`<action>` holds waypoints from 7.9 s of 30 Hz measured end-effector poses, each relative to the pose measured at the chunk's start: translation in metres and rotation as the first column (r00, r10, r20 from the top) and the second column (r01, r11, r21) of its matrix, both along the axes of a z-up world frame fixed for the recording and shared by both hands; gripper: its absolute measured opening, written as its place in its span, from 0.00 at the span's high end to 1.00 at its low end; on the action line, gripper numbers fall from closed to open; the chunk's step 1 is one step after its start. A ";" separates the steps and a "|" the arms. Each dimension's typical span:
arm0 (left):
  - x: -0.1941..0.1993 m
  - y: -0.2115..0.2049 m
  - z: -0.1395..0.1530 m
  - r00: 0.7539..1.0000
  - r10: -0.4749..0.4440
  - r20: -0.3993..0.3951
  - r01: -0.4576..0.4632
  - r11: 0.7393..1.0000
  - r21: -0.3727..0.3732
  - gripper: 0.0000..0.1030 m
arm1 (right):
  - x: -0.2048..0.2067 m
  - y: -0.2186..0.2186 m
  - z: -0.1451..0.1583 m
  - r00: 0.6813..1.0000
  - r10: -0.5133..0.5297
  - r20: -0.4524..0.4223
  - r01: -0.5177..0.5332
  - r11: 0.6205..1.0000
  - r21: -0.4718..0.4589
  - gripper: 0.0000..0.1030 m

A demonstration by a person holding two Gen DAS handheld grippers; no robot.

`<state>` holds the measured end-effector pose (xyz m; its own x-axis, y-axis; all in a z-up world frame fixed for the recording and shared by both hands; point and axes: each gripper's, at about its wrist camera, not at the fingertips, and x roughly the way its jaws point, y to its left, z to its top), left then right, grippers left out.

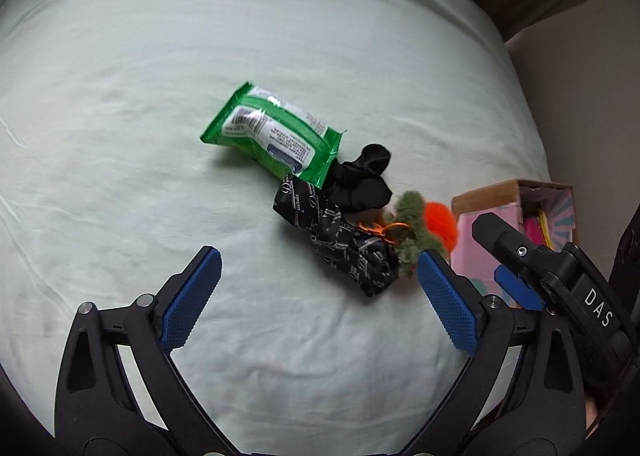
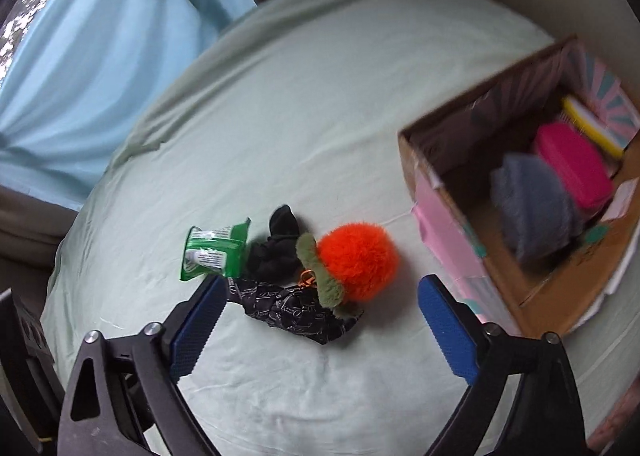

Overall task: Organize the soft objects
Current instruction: 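Grasp the black scrunchie with the left tool while the right tool grasps the orange pompom, then carry the black patterned cloth and orange pompom over the box with both tools, then open both tools to drop the black cloth and orange pompom into the box, then withdraw both tools from the box toward the green wipes packet and black scrunchie, then grasp the green wipes packet with the left tool while the right tool grasps the black scrunchie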

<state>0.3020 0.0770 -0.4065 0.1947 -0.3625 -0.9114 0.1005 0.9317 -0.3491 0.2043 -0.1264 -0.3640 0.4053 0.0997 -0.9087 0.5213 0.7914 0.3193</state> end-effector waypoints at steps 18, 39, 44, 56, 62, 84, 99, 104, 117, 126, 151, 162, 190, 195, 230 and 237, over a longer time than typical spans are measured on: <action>0.024 -0.036 -0.091 0.991 0.042 -0.124 -0.050 0.997 -0.063 0.35 | 0.025 -0.022 -0.086 0.970 -0.212 -0.121 0.220 0.973 0.063 0.35; 0.024 -0.041 -0.059 0.999 0.002 -0.045 -0.002 1.000 0.004 0.69 | 0.026 -0.013 -0.067 0.990 -0.116 -0.074 0.118 0.993 0.025 0.66; 0.017 -0.028 -0.023 1.000 0.021 0.006 -0.021 1.000 0.003 0.69 | 0.015 -0.007 -0.040 0.996 -0.087 -0.025 0.088 0.996 0.023 0.66; -0.033 0.017 0.098 0.988 0.065 0.137 -0.062 0.998 -0.021 0.69 | -0.030 0.017 0.068 0.991 0.000 0.131 -0.001 1.000 0.006 0.65; -0.065 0.021 0.171 0.973 0.054 0.226 -0.045 0.998 -0.045 0.69 | -0.055 0.010 0.128 0.981 0.040 0.190 -0.037 0.999 -0.021 0.65; -0.104 -0.165 0.246 0.948 0.051 0.315 -0.041 0.998 -0.036 0.69 | -0.088 -0.178 0.217 0.945 0.226 0.236 -0.190 0.968 -0.165 0.65; -0.059 -0.312 0.140 0.993 0.031 0.117 -0.036 0.998 0.048 0.69 | -0.035 -0.302 0.129 0.939 0.339 0.063 -0.330 0.936 -0.120 0.65; -0.047 -0.332 0.093 1.000 -0.006 -0.004 0.006 0.995 0.099 0.69 | -0.020 -0.317 0.082 0.937 0.350 -0.014 -0.350 0.935 -0.053 0.65; -0.050 -0.342 0.068 0.992 -0.082 -0.097 0.099 0.978 0.182 0.52 | -0.017 -0.323 0.037 0.922 0.362 -0.137 -0.359 0.932 0.049 0.60; -0.064 -0.350 0.078 0.981 -0.164 -0.101 0.185 0.949 0.254 0.00 | -0.016 -0.329 0.039 0.925 0.330 -0.188 -0.333 0.943 0.018 0.00; -0.111 -0.260 0.201 0.989 -0.098 0.115 0.075 0.979 0.188 0.00 | -0.062 -0.250 0.172 0.897 0.441 -0.003 -0.436 0.886 -0.156 0.00; -0.156 -0.137 0.272 0.953 -0.018 0.302 -0.044 0.979 0.197 0.00 | -0.096 -0.145 0.253 0.840 0.525 0.135 -0.468 0.829 -0.306 0.00; -0.129 0.088 0.246 0.912 -0.074 0.404 0.017 0.989 0.144 0.00 | -0.100 0.046 0.237 0.805 0.509 0.305 -0.373 0.833 -0.409 0.00; -0.086 0.081 0.198 0.932 -0.102 0.348 0.054 0.988 0.146 0.00 | -0.064 0.050 0.184 0.805 0.526 0.275 -0.404 0.825 -0.395 0.00; 0.104 -0.009 -0.093 0.994 0.094 -0.049 -0.090 0.993 0.077 0.29 | 0.073 0.063 -0.093 0.728 0.685 0.025 -0.641 0.693 -0.330 0.21; 0.092 -0.016 -0.091 0.999 0.049 -0.014 -0.047 0.995 0.090 0.45 | 0.070 0.070 -0.105 0.708 0.707 -0.008 -0.664 0.662 -0.348 0.52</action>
<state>0.3939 0.0606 -0.4971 0.1949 -0.2701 -0.9429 0.0498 0.9628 -0.2656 0.2748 -0.0562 -0.4692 0.4392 0.1241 -0.8898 -0.2338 0.9721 0.0202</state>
